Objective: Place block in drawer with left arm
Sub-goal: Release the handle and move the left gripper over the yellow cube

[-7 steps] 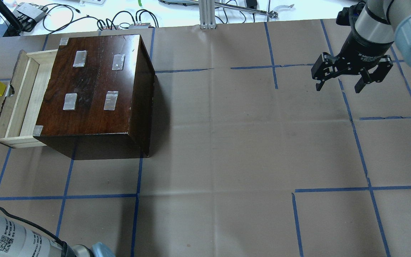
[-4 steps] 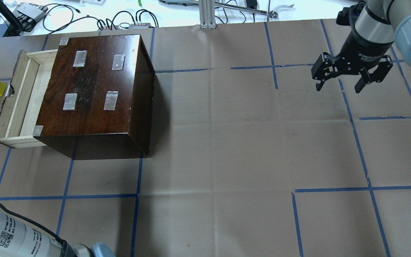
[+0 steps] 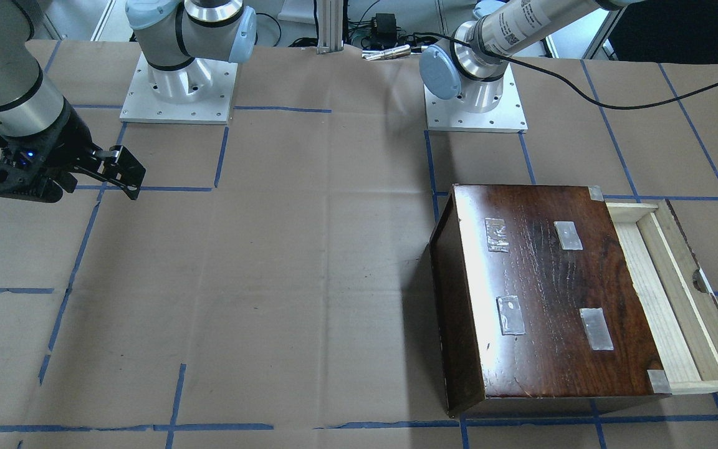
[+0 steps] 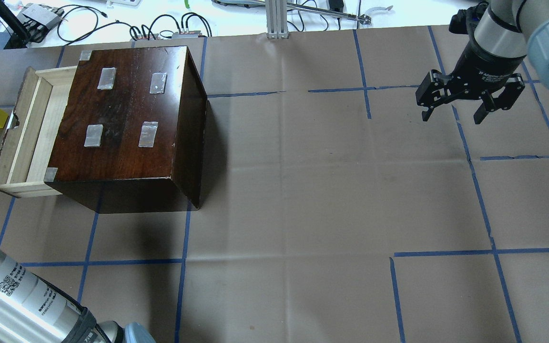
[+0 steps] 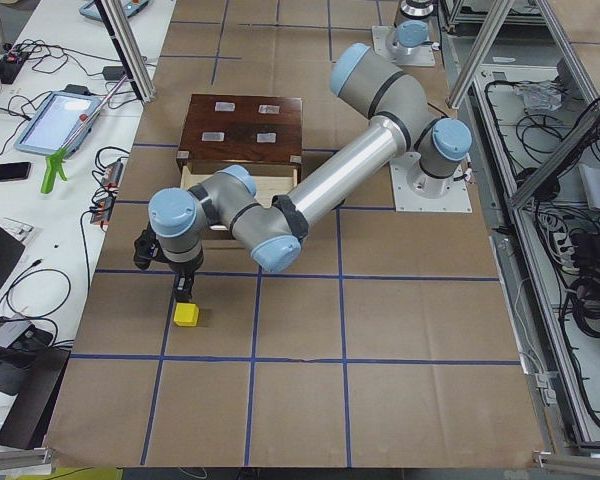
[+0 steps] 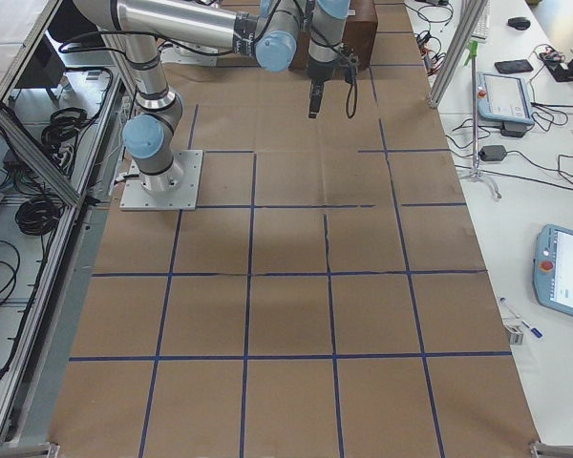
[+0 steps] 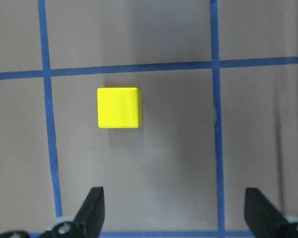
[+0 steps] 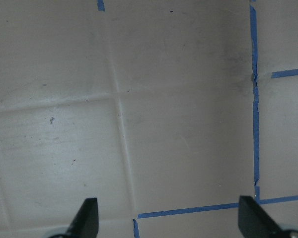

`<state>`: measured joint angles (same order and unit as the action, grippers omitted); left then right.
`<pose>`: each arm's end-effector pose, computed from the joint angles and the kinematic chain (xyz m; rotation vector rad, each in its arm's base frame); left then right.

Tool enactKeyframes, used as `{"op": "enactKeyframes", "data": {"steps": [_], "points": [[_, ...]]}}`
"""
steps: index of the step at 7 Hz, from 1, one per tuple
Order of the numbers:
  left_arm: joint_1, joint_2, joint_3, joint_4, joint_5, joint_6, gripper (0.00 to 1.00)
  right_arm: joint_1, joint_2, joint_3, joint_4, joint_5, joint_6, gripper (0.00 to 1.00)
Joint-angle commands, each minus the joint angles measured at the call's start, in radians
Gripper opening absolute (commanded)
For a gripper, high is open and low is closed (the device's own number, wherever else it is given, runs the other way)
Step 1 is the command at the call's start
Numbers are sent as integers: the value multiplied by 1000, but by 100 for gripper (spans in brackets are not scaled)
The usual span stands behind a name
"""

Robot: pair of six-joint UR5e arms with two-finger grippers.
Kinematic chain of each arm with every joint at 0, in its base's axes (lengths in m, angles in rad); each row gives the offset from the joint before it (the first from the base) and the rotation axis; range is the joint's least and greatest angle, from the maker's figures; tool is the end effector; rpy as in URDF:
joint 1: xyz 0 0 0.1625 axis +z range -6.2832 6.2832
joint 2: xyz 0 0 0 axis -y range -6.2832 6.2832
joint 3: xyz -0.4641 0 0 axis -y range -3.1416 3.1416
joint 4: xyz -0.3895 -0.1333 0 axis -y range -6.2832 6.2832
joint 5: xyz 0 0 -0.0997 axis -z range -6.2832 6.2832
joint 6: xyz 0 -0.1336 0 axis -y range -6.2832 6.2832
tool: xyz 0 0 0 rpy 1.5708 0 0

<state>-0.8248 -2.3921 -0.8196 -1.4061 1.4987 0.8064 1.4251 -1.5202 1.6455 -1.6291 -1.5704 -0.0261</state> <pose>0.4652 -0.7140 0.3282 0.0996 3.1197 -0.1843 0.0593 -0.5145 0.4374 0.1873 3.1281 0.1046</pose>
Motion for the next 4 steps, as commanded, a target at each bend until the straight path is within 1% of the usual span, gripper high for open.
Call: {"op": "enactKeyframes", "data": {"steps": [1,2,3,4], "points": [[3,-186,277,-123,0,19,99,0,0,0,0,0,0,100],[-2,-261,348,-132,-3,19,98,0,0,0,0,0,0,100],[-2,-294,356,-132,-11,20,98,0,0,0,0,1,0,100],[-5,-301,346,-137,-11,19,94,0,0,0,0,0,0,100]]}}
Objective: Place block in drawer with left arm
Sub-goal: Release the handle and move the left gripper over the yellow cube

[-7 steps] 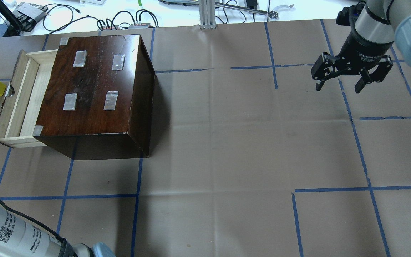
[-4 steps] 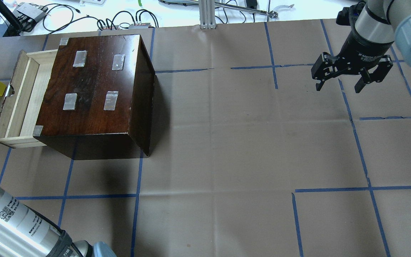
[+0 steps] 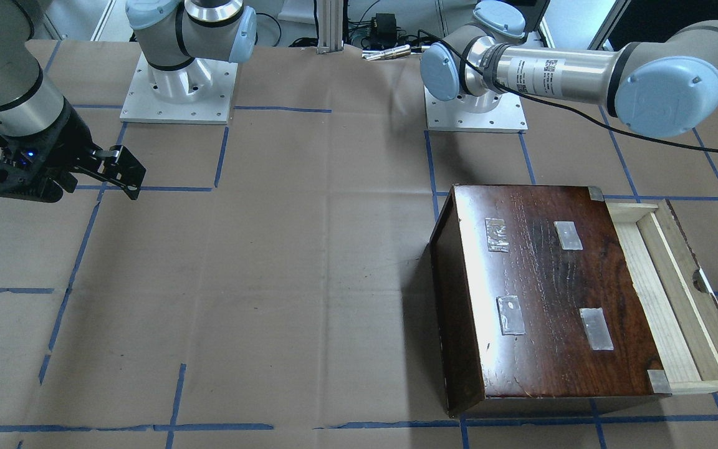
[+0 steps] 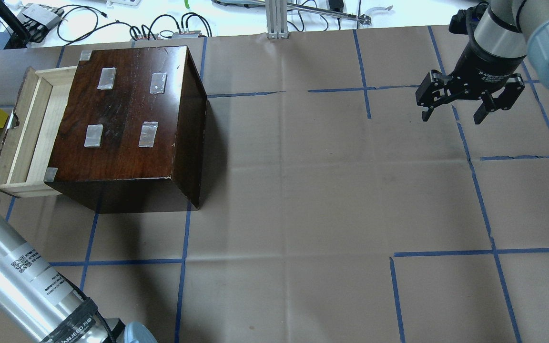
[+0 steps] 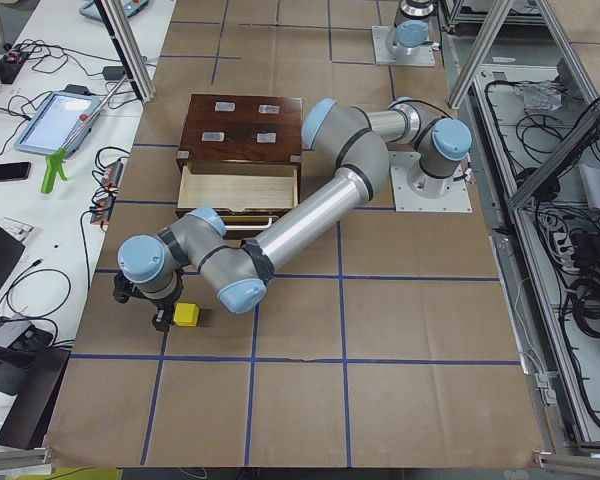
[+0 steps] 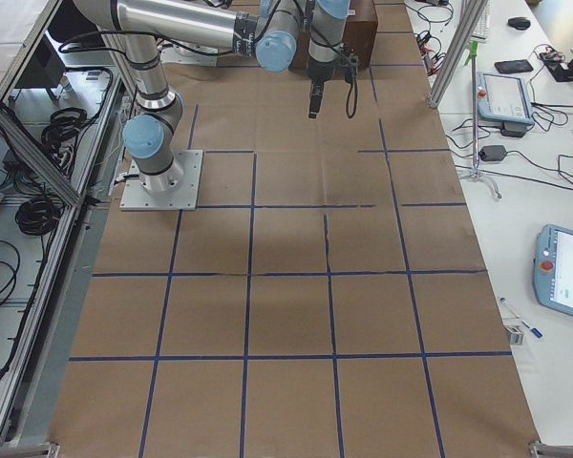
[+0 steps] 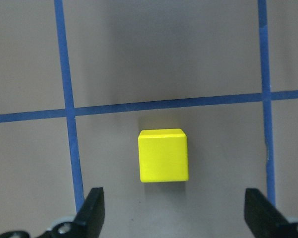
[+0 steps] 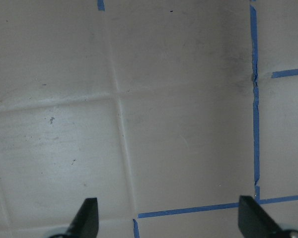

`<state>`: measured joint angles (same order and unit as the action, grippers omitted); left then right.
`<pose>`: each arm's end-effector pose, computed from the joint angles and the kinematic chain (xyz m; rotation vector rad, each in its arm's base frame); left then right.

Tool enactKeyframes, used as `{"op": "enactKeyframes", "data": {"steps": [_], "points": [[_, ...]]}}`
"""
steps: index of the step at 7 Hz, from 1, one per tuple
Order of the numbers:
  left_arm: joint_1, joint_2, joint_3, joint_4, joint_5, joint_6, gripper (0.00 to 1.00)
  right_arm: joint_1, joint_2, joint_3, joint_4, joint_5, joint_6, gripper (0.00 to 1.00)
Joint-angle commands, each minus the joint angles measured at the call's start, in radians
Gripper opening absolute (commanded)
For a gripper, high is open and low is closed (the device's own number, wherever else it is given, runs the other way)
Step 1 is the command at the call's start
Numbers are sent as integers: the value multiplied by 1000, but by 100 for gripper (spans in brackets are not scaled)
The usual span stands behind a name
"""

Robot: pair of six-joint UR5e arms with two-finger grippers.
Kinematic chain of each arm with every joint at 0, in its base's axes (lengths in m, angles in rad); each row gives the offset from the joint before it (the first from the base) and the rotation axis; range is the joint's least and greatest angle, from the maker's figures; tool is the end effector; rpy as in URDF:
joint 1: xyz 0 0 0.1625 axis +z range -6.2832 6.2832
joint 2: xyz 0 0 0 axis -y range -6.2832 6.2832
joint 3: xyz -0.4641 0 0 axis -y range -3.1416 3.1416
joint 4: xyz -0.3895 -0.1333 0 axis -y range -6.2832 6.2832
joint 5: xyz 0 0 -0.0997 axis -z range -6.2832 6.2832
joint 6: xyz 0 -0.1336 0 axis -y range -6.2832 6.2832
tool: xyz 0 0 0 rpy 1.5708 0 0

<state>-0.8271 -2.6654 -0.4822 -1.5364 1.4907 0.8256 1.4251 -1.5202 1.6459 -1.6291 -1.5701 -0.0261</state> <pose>0.5070 -0.7638 0.2426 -0.1288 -3.1000 0.1190 0.0593 -0.5144 0.4372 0.1873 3.1278 0.1051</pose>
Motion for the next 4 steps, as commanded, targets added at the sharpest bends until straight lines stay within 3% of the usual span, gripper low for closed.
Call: {"op": "enactKeyframes", "data": {"steps": [1,4], "points": [[-3,-40,-5,-10,-1,0,91,0,0,0,0,-1,0,100],[0,-71,-26,-7,6,-2,91,0,0,0,0,-1,0,100]]}}
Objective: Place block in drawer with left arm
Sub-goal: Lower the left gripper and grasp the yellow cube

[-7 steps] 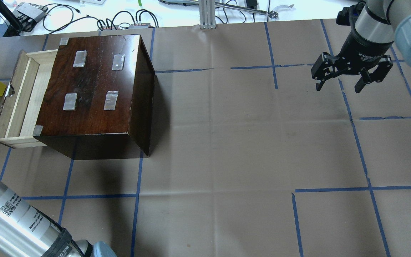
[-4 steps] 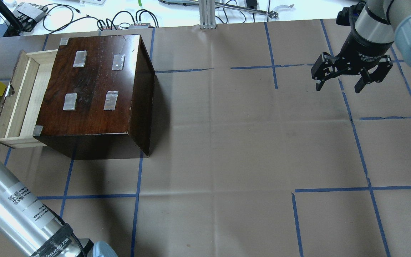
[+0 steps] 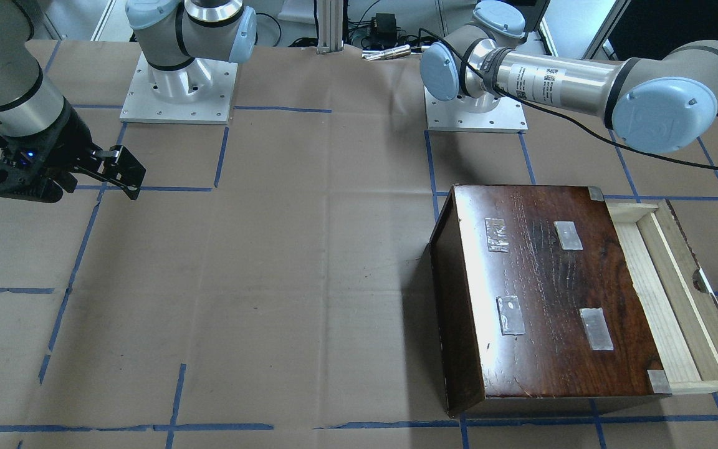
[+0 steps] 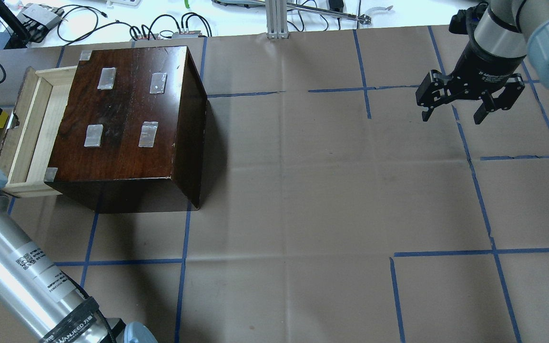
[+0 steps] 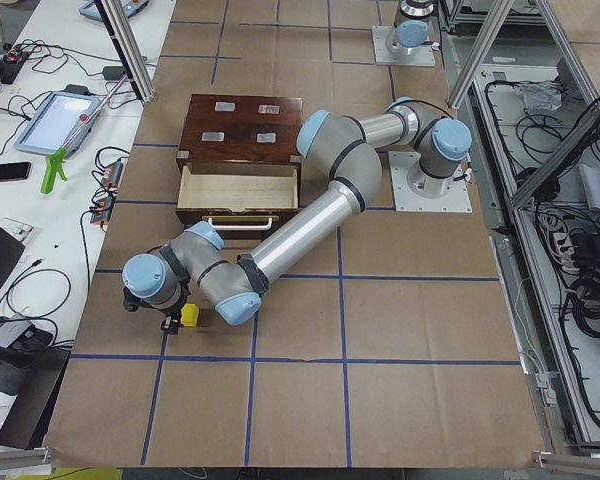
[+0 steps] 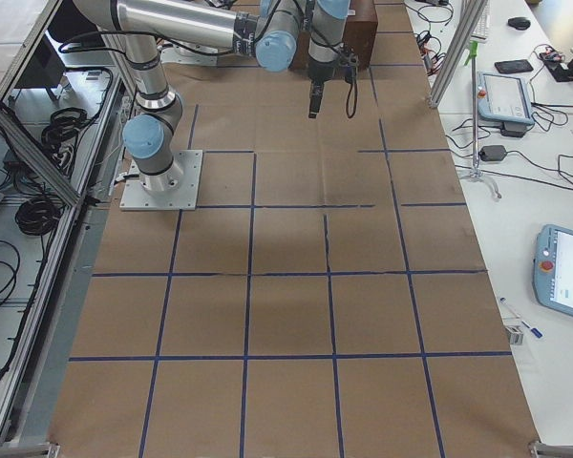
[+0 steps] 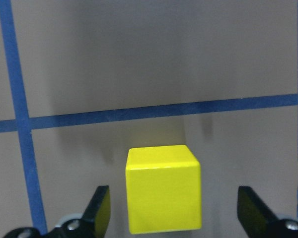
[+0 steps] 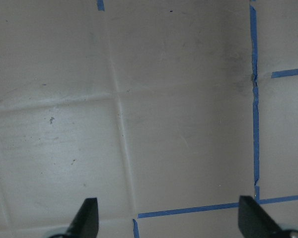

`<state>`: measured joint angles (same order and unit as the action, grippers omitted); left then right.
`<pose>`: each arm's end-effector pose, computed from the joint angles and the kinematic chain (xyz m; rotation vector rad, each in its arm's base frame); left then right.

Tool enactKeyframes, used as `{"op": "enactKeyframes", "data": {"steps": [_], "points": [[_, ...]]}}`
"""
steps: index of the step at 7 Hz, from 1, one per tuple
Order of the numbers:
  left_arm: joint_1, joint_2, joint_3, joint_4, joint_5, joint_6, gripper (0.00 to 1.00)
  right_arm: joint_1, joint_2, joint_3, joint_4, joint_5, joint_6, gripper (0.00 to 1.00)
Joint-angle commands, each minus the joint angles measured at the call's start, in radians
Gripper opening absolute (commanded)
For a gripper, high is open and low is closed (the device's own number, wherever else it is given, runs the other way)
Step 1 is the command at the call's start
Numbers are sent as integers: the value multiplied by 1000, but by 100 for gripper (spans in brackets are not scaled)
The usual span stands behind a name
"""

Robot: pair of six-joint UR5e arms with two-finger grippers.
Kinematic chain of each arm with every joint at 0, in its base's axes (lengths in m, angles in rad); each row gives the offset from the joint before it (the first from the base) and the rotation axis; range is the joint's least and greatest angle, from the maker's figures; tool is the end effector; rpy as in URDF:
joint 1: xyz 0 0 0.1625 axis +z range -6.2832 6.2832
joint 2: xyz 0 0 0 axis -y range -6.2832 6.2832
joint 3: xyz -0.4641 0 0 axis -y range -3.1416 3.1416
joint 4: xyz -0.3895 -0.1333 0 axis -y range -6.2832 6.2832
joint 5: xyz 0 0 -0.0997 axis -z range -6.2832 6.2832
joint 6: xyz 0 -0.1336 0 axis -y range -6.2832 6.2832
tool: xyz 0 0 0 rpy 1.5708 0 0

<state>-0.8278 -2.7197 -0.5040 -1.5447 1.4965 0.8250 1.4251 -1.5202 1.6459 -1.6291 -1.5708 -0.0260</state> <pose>0.5059 -0.7624 0.1820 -0.1218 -3.0470 0.0195 0.0592 -0.5144 0.4372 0.1875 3.1284 0.1053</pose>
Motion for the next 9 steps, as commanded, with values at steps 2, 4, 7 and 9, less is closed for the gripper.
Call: {"op": "enactKeyframes", "data": {"steps": [2,4,7,9], "points": [[1,-22,8,12,2,0,54,0,0,-1,0,0,0,100],[-1,-2,21,17,1,0,25,0,0,0,0,0,0,100],[4,116,-95,-20,2,0,17,0,0,-1,0,0,0,100],[3,347,-355,3,2,-13,17,0,0,0,0,0,0,100]]}}
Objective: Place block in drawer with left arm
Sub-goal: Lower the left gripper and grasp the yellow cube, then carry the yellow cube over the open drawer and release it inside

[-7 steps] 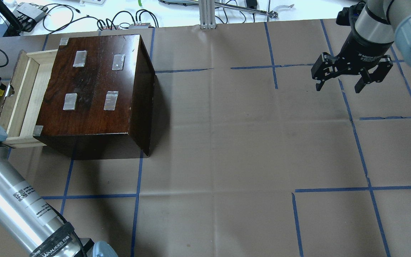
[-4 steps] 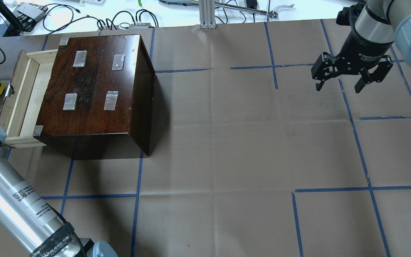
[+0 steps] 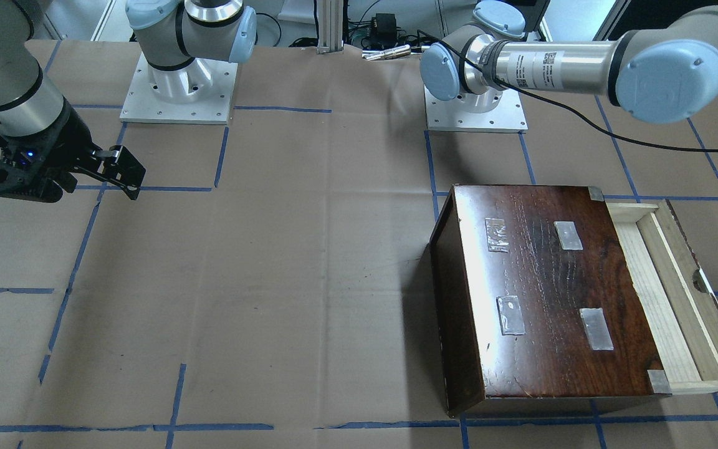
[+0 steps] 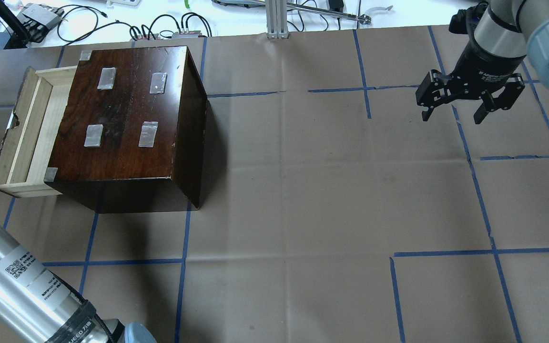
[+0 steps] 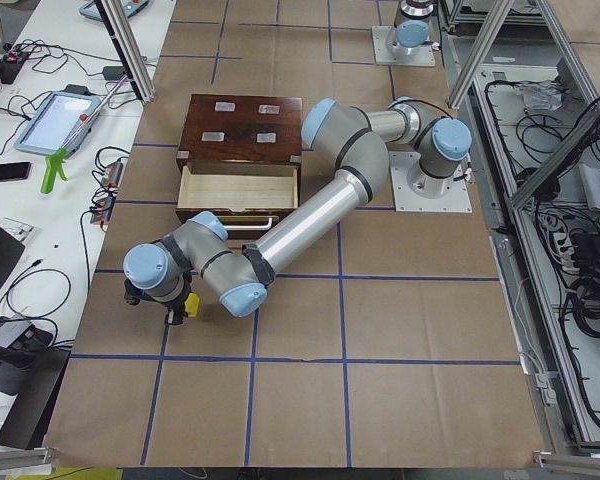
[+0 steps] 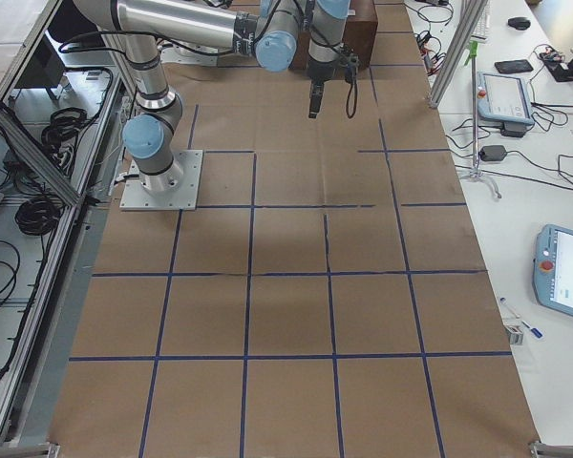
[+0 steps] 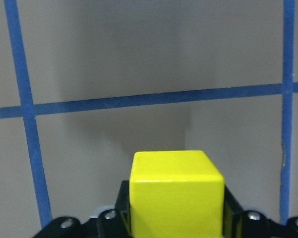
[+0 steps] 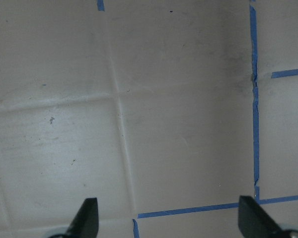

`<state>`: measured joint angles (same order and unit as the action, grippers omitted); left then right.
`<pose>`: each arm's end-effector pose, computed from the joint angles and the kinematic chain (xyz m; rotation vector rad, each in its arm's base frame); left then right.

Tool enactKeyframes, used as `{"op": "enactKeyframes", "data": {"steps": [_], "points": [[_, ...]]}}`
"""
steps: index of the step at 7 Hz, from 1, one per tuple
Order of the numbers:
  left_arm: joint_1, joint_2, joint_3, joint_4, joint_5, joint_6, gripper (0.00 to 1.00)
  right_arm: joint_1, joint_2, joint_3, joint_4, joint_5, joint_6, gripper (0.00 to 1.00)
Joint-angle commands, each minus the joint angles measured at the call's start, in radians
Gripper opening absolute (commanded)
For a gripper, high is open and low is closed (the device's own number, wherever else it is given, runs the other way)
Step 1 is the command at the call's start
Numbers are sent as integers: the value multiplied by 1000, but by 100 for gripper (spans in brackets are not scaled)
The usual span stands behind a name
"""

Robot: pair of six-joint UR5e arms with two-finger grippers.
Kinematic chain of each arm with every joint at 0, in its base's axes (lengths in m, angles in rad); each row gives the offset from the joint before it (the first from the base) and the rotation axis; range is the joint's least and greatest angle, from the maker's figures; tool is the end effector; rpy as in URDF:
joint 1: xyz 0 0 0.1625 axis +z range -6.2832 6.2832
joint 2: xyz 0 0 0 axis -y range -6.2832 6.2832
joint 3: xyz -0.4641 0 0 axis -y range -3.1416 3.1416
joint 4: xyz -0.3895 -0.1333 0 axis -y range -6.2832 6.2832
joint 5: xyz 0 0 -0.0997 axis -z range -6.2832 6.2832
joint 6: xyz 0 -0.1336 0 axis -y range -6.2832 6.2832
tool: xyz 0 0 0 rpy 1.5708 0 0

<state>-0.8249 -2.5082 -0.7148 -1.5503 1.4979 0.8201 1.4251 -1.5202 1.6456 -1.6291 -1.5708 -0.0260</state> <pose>0.4743 -0.7241 0.2665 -0.1096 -3.0450 0.0126 0.0592 -0.5145 0.4373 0.1875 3.1285 0.1048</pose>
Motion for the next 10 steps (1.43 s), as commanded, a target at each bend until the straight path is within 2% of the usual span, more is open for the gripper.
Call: {"op": "enactKeyframes", "data": {"steps": [1,4,6,8,10], "points": [[-2,240,-234,-2,2,-31,17,0,0,-1,0,0,0,100],[-11,533,-538,10,-1,-100,18,0,0,0,0,2,0,100],[-72,671,-696,13,-2,-197,18,0,0,0,0,0,1,100],[-185,729,-768,74,-1,-293,18,0,0,0,0,0,1,100],[-232,739,-810,75,1,-338,18,0,-1,0,0,0,0,100]]}}
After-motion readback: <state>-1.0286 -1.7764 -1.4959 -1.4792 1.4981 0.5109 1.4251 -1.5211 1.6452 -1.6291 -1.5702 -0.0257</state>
